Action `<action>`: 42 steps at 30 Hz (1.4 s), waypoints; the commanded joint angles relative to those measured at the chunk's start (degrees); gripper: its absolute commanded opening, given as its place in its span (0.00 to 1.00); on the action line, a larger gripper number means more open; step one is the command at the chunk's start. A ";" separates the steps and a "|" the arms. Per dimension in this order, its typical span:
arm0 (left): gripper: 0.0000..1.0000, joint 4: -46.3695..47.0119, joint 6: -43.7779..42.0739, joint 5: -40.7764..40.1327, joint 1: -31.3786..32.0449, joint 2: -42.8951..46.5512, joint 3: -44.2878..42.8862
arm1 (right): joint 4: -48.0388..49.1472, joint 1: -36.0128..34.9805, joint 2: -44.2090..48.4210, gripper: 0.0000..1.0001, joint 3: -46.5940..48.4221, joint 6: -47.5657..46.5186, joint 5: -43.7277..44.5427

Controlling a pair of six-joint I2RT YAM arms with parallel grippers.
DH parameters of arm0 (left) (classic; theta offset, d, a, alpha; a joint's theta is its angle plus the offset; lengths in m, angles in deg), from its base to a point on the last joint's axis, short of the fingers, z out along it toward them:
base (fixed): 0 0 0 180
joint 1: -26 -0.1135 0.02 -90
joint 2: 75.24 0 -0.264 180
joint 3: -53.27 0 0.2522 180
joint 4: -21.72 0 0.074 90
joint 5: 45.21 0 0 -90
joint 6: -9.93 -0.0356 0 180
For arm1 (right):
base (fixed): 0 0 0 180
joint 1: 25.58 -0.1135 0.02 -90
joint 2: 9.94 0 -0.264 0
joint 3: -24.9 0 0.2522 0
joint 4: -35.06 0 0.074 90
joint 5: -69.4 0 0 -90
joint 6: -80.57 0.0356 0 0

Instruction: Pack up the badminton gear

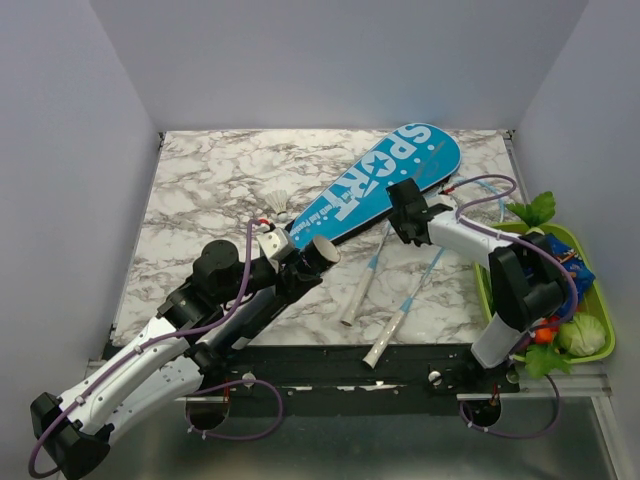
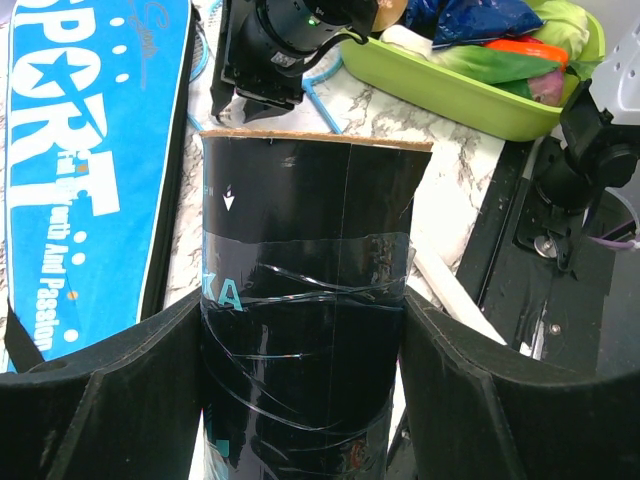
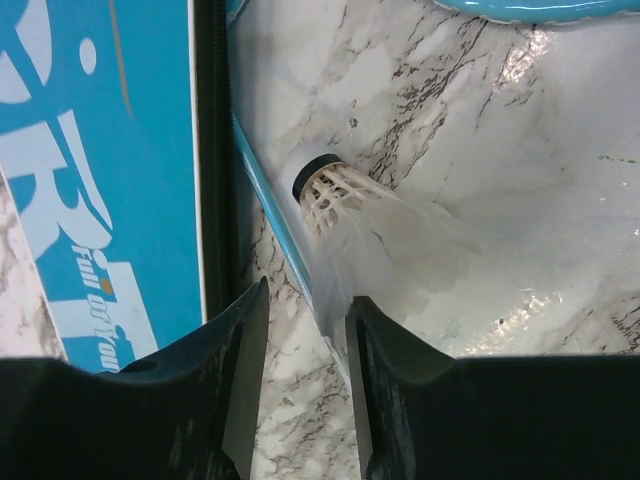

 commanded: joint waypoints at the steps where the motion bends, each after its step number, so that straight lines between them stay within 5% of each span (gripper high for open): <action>1: 0.00 1.37 1.73 1.50 0.38 0.44 -0.55 | 0.95 0.86 0.09 0.40 -0.57 1.39 2.38; 9: 0.00 1.37 1.65 1.32 0.29 0.36 -0.64 | 0.95 1.12 3.25 0.00 -2.24 -1.41 4.14; 18: 0.00 1.89 1.56 1.67 0.38 0.44 -0.37 | 5.25 1.21 15.10 0.01 -4.96 -20.71 -2.71; 27: 0.00 2.95 1.73 12.11 0.73 -3.85 -1.07 | 1.67 1.12 30.67 0.01 -0.49 -48.23 -31.69; 37: 0.00 -0.91 -1.16 13.10 5.48 -10.01 -3.27 | -12.67 1.12 38.49 0.00 6.90 -60.31 -62.61; 42: 0.00 -1.97 -2.22 11.87 7.15 -11.34 -3.80 | -18.99 0.68 38.59 0.00 8.04 -63.99 -68.46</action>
